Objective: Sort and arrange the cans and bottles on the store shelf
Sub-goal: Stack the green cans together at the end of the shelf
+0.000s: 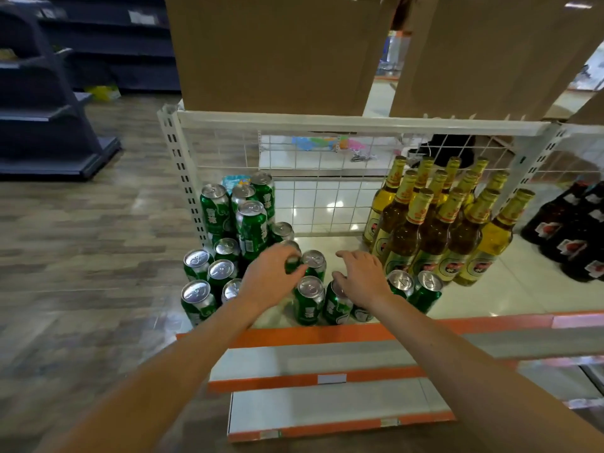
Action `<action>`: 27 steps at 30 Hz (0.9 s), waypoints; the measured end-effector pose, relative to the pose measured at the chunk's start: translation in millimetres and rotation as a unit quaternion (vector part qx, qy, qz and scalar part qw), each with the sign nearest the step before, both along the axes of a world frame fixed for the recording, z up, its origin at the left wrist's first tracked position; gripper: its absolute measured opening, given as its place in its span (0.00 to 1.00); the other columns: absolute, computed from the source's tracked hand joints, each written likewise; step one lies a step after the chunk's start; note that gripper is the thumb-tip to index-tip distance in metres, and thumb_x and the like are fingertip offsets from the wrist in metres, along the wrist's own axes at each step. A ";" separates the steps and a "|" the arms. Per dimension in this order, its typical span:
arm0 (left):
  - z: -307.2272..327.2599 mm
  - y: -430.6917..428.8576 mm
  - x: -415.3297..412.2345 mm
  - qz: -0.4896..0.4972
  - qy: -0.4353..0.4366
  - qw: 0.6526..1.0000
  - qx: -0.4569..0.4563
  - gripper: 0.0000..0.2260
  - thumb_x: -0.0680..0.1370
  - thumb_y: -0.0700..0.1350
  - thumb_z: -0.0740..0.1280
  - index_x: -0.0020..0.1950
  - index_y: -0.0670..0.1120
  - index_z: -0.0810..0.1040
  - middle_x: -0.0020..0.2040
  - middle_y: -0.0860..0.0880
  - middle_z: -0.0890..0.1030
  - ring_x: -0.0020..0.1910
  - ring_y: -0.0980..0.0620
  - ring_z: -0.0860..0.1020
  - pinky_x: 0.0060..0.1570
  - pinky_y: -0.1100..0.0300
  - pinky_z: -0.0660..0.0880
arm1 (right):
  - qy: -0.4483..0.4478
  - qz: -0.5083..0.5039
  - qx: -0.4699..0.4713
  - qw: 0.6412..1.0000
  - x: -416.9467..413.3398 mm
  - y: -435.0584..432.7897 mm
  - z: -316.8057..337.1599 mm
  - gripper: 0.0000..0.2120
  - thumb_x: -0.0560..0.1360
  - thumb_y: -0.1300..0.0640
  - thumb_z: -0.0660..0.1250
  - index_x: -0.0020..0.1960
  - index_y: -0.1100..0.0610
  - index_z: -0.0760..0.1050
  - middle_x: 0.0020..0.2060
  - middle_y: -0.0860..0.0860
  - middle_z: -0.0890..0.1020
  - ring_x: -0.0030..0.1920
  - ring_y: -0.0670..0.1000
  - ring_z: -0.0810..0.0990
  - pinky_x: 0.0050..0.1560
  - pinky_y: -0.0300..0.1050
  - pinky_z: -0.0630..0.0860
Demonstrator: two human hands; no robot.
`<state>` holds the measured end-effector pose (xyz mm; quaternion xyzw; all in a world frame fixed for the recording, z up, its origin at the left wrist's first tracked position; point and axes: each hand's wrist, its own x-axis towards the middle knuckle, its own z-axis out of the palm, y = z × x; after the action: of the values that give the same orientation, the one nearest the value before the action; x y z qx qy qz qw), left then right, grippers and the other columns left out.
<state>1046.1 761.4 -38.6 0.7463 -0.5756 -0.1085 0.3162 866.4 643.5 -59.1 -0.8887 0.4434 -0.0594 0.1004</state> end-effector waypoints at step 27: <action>35.2 -108.4 -31.1 0.020 0.056 0.998 0.001 0.30 0.68 0.55 0.76 0.66 0.51 0.69 0.59 0.52 0.77 0.55 0.52 0.75 0.55 0.54 0.75 | -0.065 0.002 0.053 0.996 -34.1 -66.4 19.0 0.23 0.80 0.57 0.62 0.74 0.57 0.65 0.69 0.57 0.71 0.69 0.59 0.68 0.67 0.52 0.68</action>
<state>1015.0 653.1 -3.4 0.7508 -0.5419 -0.1444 0.3489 832.3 577.1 -40.1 -0.8774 0.4362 -0.0936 0.1763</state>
